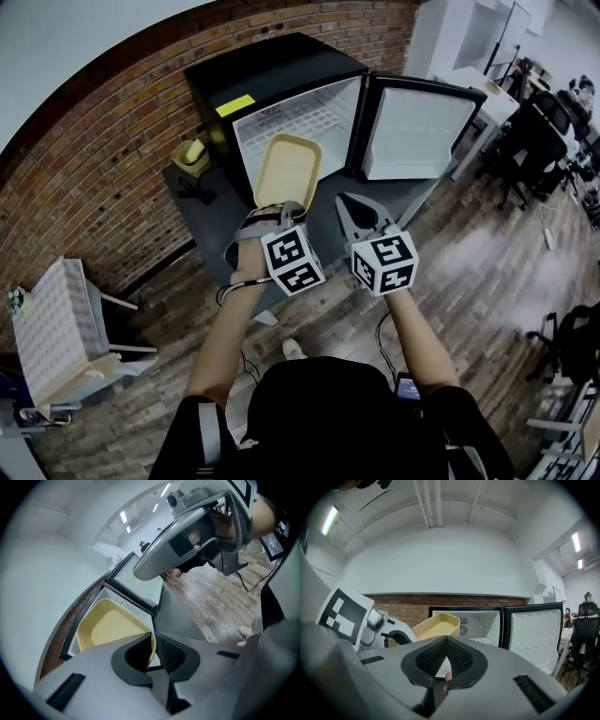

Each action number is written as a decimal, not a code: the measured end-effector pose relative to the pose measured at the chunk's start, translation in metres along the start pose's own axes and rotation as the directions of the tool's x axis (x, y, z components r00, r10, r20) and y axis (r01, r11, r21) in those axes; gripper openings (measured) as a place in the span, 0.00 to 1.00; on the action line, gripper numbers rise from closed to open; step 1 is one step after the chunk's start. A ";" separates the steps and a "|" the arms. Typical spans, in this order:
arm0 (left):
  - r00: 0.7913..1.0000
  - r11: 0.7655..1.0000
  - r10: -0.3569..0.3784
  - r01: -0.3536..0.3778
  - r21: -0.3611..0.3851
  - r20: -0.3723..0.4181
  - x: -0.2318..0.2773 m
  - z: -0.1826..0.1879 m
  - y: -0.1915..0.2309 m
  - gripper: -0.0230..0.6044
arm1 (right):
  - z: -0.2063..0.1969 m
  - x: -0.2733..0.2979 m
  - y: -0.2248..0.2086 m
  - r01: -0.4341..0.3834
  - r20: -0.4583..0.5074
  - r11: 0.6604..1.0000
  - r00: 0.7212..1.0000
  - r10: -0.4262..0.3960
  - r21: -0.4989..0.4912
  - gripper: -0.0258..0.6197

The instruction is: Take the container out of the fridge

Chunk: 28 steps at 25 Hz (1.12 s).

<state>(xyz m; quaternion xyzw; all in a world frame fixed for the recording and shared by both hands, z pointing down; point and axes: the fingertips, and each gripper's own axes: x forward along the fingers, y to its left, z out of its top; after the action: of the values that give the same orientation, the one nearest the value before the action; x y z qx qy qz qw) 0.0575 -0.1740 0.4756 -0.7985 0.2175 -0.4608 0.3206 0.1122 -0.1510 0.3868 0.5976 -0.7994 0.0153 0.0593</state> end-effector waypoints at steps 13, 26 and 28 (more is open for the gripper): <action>0.999 1.000 0.011 -0.012 -0.028 -0.032 -0.026 0.019 -0.035 0.09 | -0.006 -0.048 0.009 -0.040 0.011 0.999 0.999 0.040 -0.003 0.10; 0.998 0.999 0.010 -0.012 -0.044 -0.057 -0.050 0.023 -0.064 0.09 | -0.013 -0.081 0.020 -0.061 0.020 0.998 0.998 0.061 0.005 0.10; 0.998 0.999 0.015 -0.018 -0.044 -0.058 -0.054 0.025 -0.067 0.09 | -0.013 -0.085 0.020 -0.062 0.024 0.998 0.998 0.062 0.006 0.10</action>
<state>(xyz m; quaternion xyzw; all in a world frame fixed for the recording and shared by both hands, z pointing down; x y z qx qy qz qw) 0.0572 -0.0846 0.4815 -0.7900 0.2435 -0.4762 0.2999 0.1176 -0.0625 0.3913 0.5728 -0.8182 0.0126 0.0475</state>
